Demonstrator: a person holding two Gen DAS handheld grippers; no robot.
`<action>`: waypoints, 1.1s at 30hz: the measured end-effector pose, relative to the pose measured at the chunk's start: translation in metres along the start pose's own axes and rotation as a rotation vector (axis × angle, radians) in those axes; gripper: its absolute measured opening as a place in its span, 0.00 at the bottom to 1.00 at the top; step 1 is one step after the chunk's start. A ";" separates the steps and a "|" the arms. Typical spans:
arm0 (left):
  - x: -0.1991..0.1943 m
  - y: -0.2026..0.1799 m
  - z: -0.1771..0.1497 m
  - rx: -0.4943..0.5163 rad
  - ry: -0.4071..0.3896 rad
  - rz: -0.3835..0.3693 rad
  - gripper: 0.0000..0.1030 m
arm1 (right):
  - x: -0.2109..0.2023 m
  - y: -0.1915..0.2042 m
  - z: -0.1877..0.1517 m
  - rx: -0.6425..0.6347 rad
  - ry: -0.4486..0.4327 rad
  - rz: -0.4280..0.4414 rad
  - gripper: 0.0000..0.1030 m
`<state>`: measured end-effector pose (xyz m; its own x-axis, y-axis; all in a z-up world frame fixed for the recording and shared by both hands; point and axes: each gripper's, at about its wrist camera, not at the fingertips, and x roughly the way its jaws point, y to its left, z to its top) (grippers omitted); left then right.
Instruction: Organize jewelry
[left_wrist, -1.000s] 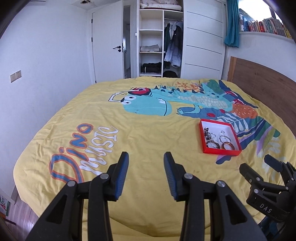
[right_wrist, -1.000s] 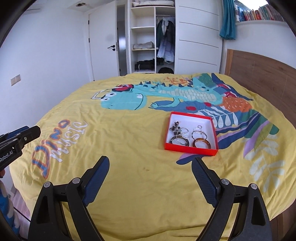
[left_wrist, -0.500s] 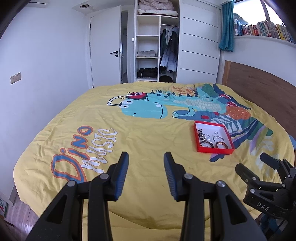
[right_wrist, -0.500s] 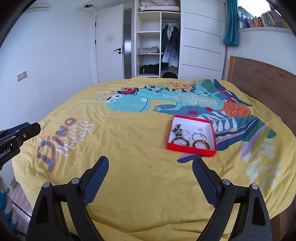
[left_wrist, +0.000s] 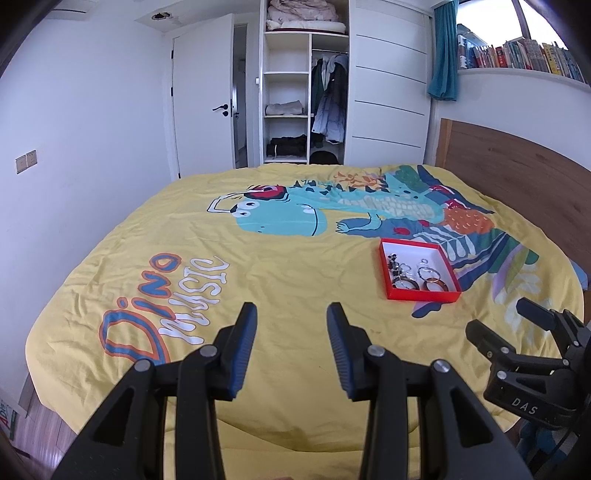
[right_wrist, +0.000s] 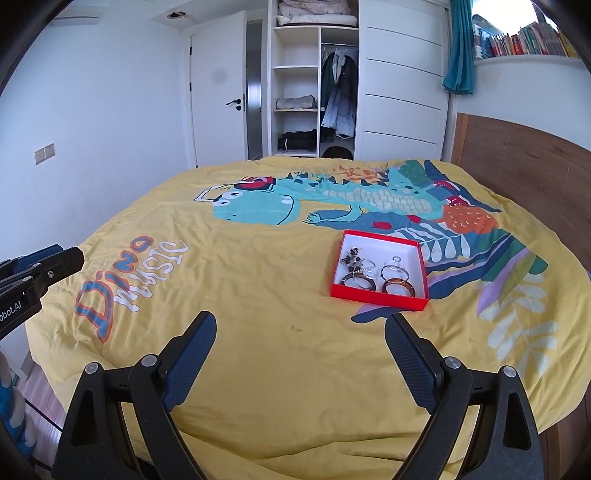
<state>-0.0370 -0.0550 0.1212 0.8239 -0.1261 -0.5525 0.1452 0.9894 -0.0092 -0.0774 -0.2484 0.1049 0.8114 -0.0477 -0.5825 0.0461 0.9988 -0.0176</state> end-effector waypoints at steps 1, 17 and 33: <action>0.000 0.000 0.000 0.000 0.001 -0.001 0.36 | 0.000 0.000 0.000 0.001 0.000 0.000 0.89; -0.001 -0.003 -0.002 0.005 0.003 -0.003 0.36 | -0.003 -0.004 -0.004 0.003 0.007 -0.001 0.90; 0.001 -0.004 -0.006 0.008 0.010 -0.006 0.36 | 0.001 -0.006 -0.005 0.010 0.013 -0.005 0.91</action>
<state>-0.0404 -0.0581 0.1156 0.8177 -0.1315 -0.5604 0.1546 0.9880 -0.0064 -0.0799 -0.2548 0.1003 0.8036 -0.0523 -0.5929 0.0558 0.9984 -0.0124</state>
